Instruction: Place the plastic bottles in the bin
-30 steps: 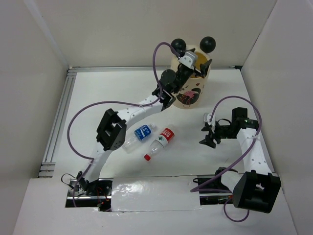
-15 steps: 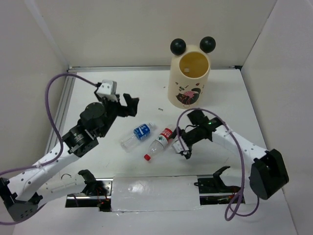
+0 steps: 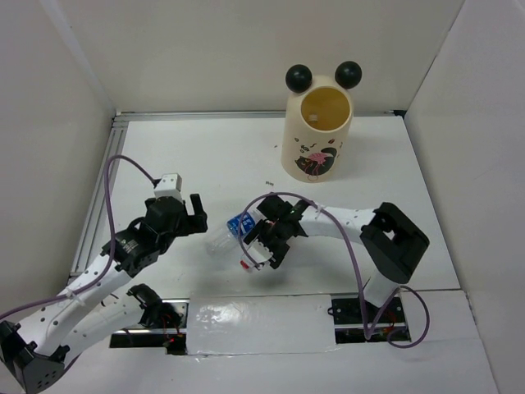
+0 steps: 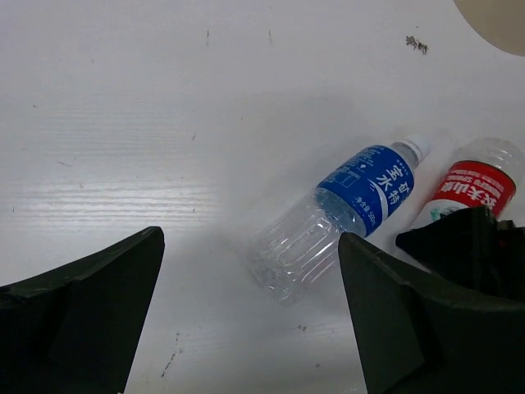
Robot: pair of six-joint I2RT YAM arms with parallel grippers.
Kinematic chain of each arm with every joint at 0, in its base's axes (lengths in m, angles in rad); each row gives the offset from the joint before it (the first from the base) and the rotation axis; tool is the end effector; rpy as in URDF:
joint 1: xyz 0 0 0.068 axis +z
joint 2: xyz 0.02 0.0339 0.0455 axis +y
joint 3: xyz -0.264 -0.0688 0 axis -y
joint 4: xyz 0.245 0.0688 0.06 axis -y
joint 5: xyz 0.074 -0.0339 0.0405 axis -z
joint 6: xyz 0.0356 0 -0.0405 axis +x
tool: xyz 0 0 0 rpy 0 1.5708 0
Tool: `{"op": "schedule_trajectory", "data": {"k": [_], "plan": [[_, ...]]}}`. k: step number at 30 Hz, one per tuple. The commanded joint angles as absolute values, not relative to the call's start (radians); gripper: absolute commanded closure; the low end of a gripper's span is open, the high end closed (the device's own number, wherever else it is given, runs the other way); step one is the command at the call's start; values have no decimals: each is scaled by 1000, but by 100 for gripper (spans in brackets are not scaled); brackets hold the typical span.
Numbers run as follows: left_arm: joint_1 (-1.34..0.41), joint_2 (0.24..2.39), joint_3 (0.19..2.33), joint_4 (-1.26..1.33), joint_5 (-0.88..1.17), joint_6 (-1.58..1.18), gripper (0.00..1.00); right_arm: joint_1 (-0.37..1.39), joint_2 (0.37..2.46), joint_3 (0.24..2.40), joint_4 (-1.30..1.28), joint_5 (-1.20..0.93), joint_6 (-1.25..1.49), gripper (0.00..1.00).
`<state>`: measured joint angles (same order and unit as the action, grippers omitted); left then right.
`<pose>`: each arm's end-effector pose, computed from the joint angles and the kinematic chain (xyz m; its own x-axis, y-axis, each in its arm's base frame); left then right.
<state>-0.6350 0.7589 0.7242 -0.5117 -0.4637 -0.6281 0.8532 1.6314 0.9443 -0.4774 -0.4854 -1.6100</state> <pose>0.1429 -0.0855 0.2916 -0.4695 -0.3069 -0.8279 -0.0655 0.9472 -0.3140 0.1881 0.2408 0.1711 0.8107 -0.4152 -0.4128 -0.5727 -0.7089 -0.4117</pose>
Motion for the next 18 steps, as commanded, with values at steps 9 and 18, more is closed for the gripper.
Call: {"op": "schedule_trajectory", "data": {"k": [9,18], "plan": [[-557,865,661,-131,-32,-391,0,862,1605,986,-717,-471,-1557,72],[-548,1084,693,66,239,-200,0,599,1229,1239,-815,-819,-1306,76]]}}
